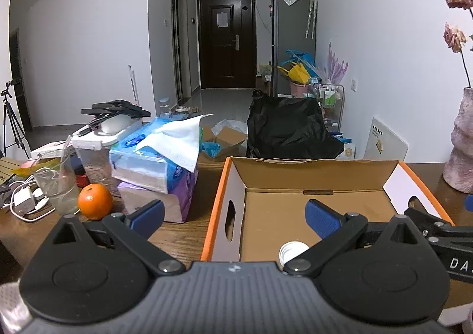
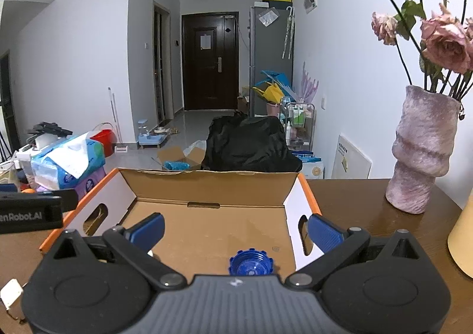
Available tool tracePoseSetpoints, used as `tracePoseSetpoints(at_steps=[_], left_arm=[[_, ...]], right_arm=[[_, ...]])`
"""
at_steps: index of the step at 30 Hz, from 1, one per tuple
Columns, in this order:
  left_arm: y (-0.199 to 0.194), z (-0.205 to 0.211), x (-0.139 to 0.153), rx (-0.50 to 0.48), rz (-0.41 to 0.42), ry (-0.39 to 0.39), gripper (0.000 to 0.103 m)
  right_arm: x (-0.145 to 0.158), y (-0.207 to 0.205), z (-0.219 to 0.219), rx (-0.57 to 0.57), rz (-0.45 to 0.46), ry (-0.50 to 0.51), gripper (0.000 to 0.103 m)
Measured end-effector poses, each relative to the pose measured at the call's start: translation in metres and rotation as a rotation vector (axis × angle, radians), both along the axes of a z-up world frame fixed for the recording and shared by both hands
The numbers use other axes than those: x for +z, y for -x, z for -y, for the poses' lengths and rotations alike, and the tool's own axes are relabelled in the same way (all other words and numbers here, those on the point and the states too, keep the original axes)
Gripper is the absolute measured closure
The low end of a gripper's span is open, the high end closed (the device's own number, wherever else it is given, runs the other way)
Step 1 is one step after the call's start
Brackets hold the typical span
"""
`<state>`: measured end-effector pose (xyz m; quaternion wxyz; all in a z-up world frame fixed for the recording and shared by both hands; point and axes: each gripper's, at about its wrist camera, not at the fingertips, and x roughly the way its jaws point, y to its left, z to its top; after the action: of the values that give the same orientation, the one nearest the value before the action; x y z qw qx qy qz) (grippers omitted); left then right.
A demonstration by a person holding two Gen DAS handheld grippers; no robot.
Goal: Organize rigid objects
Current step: 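Withdraw both tools from the box back toward the table items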
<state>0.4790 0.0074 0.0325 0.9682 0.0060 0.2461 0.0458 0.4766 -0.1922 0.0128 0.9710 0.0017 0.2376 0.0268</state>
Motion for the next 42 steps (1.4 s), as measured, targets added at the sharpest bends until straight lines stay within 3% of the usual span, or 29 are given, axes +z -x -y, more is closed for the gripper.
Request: tracePoseSetpoints(at_steps=[18,42], left_arm=[[0.080,-0.017,0.006,0.020,0.031,0.005,0.000],[0.190,-0.022,-0.002,-0.009,0.051,-0.011,0.000]], right_arm=[[0.010,0.079,0.001,0.068,0.059,0.052,0.000],[-0.002,0.180,0.003,0.069,0.051,0.092,0.000]])
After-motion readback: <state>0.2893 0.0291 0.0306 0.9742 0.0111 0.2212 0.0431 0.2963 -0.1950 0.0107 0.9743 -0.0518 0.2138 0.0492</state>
